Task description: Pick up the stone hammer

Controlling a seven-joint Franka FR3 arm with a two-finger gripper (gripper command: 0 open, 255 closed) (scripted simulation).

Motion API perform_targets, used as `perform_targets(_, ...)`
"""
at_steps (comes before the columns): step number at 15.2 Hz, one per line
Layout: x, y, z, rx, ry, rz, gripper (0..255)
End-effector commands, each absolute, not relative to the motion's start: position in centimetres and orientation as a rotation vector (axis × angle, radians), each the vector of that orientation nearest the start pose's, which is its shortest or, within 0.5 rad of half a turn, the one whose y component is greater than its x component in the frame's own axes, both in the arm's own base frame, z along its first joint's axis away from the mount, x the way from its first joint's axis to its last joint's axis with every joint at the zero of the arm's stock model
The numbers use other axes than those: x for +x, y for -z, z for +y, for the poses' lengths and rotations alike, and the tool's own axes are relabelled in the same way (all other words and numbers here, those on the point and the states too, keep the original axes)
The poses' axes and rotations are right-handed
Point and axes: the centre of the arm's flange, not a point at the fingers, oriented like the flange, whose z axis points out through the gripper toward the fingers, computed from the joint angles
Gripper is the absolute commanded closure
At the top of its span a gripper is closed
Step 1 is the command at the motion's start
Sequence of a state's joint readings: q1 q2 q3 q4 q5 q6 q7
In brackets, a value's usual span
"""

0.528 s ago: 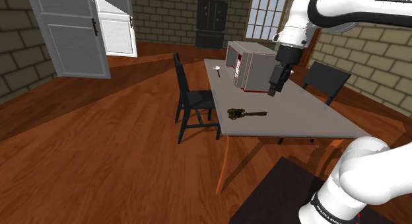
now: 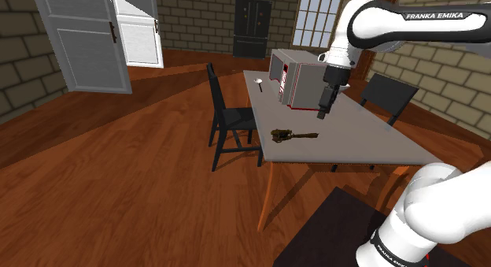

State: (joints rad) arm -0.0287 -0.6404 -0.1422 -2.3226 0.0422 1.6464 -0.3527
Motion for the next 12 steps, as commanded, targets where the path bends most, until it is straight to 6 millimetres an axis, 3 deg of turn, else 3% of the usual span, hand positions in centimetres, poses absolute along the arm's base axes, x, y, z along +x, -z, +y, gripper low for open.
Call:
perform_targets(1,36.1,-54.8,-8.5,-2.985,-0.027,-0.364,0)
perform_targets(12,43.8,-46.5,-18.3,-2.929,-0.102,-0.623,0)
